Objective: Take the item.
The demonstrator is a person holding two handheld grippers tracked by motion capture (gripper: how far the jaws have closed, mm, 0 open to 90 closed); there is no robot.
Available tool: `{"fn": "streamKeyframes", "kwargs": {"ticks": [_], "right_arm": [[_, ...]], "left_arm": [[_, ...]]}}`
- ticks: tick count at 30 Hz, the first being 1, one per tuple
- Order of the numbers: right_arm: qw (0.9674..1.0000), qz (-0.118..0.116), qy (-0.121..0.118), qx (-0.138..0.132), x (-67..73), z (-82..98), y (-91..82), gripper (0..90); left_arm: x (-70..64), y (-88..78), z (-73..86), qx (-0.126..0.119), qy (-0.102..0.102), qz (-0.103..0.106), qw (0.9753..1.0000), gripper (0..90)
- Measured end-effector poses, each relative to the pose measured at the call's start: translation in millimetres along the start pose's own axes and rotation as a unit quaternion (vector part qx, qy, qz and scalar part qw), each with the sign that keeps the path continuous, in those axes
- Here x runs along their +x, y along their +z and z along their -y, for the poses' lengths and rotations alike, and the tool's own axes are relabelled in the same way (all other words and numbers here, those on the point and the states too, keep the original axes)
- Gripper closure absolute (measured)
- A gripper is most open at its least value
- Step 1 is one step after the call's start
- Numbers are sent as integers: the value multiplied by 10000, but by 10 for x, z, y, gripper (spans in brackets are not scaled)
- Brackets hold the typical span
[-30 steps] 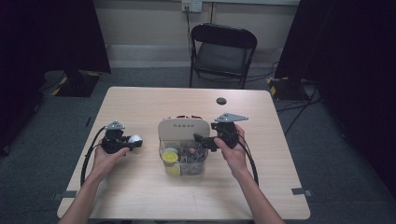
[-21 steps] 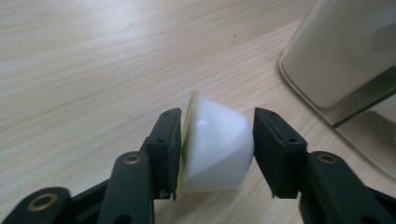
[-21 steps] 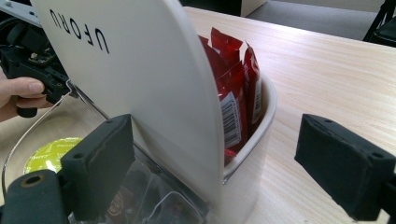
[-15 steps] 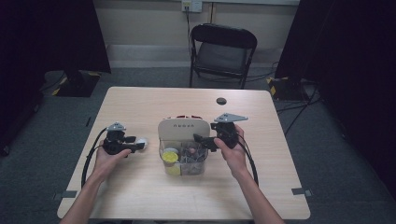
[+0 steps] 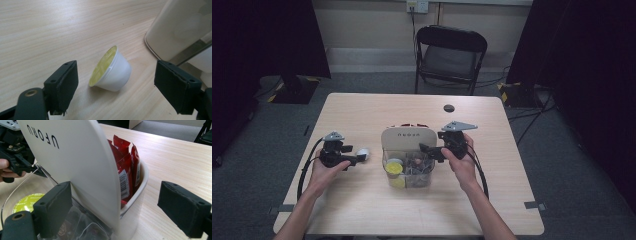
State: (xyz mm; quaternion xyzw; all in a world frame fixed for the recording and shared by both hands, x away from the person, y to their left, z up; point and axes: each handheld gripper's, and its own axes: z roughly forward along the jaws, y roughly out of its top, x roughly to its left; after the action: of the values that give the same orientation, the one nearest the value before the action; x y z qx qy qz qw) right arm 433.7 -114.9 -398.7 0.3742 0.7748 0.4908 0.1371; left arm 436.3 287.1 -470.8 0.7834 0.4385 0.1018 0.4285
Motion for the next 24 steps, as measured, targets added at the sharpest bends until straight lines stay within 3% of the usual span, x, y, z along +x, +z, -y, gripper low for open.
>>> {"fn": "streamKeyframes", "kwargs": {"ticks": [14, 17, 24], "right_arm": [[10000, -7, 29, -11, -14, -7, -22, 117], [10000, 19, 16, -24, -15, -12, -32, 116], [10000, 44, -1, -69, -10, -26, -68, 137]], "left_arm": [[-55, -234, 231, 95, 193, -414, 9989, 196], [-75, -257, 306, 28, 193, -377, 9991, 192], [-205, -223, 463, 426, 527, -302, 9972, 185]]}}
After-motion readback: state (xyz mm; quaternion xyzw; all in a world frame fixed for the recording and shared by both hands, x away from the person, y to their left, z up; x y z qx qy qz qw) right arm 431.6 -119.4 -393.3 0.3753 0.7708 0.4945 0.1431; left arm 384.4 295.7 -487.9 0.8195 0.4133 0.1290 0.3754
